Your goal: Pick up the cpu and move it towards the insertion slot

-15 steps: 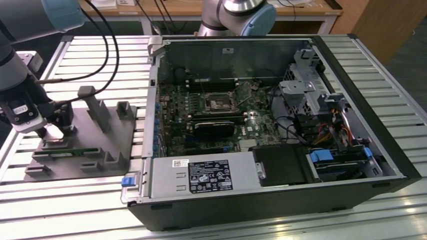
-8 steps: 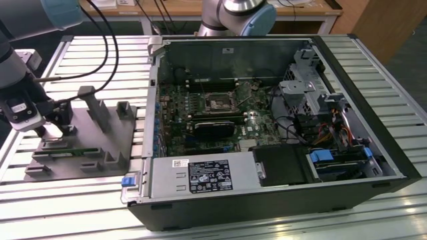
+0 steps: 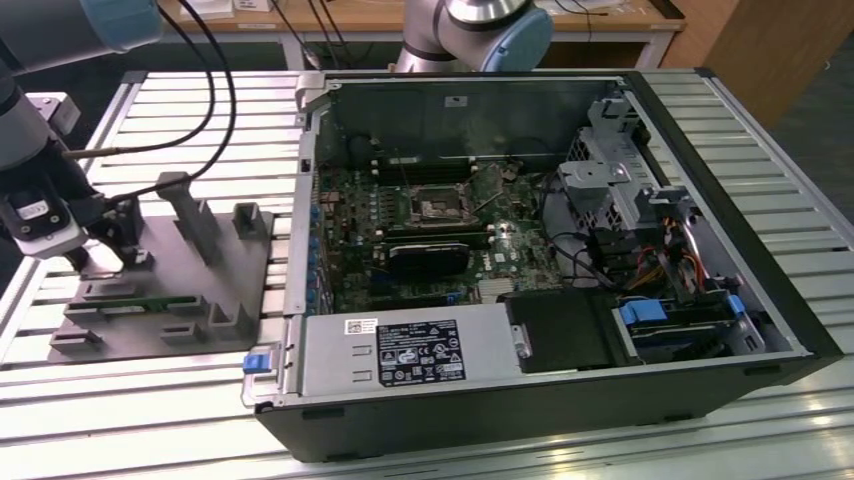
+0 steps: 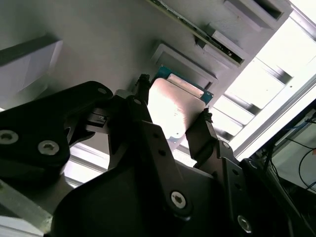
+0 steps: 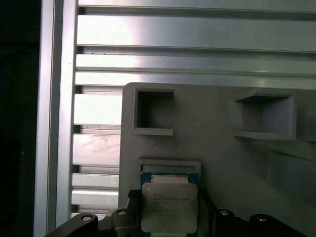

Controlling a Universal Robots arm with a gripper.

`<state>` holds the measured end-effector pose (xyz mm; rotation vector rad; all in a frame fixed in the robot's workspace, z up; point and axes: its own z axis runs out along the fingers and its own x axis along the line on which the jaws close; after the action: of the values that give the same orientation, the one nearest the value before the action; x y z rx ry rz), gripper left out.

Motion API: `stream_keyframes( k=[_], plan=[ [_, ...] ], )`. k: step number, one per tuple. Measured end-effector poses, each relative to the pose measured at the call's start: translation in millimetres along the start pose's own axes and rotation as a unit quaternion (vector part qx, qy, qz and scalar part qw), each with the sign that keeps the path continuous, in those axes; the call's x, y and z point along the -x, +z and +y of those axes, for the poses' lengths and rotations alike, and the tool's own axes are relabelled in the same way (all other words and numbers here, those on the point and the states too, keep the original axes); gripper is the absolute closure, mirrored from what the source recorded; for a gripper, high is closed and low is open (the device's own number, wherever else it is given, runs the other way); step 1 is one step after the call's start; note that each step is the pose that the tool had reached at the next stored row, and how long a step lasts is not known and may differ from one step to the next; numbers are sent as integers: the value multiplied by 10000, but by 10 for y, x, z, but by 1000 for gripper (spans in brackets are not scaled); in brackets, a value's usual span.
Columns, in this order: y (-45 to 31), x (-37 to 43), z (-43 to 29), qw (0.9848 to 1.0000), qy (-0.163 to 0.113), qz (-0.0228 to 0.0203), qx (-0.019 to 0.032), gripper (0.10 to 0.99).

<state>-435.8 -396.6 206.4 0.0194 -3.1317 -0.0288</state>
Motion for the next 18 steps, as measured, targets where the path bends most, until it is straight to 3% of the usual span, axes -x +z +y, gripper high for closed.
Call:
stream_keyframes(
  k=[18],
  plan=[
    [-118, -1, 18, 10000, 0, 0, 0, 541]
  ],
)
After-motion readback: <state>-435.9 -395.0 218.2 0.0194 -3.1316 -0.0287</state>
